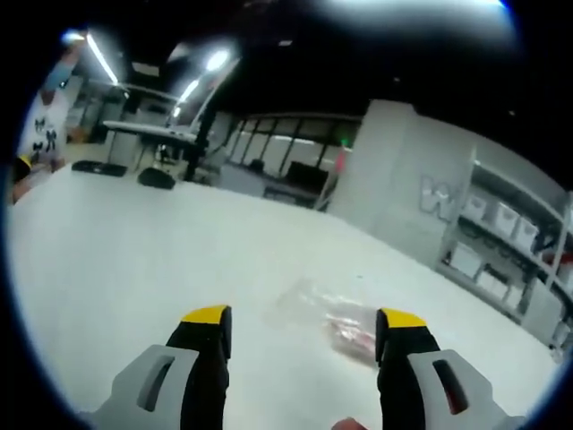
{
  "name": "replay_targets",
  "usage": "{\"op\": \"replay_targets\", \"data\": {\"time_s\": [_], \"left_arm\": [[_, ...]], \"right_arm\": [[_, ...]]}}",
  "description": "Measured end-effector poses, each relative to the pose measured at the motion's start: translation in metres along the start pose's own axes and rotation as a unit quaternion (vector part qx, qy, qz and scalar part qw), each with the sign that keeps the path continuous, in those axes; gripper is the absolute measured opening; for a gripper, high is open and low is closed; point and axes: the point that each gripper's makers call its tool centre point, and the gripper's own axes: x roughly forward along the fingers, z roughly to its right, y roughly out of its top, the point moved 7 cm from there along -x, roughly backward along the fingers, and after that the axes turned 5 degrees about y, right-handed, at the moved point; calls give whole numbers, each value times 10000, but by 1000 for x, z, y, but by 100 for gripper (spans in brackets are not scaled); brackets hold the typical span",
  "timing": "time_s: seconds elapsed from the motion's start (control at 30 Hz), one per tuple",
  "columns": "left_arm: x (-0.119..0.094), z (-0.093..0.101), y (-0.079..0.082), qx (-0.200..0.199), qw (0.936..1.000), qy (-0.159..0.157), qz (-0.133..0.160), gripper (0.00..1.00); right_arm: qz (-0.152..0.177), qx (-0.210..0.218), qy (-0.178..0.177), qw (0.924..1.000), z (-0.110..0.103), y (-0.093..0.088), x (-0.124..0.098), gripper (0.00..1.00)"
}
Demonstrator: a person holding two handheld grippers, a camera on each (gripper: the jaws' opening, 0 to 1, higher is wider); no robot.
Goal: Open the resealable bag by pulling the two sides of the seal apart until the entire bag opening is separated and visibly accessible.
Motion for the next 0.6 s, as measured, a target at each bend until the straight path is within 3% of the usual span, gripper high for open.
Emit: {"op": "replay_targets", "data": {"time_s": [0.6], "left_arm": [[2, 2, -2, -37, 10000, -24, -36, 86]], "right_arm": [[-34, -228, -124, 9997, 4, 1, 15, 59]]}}
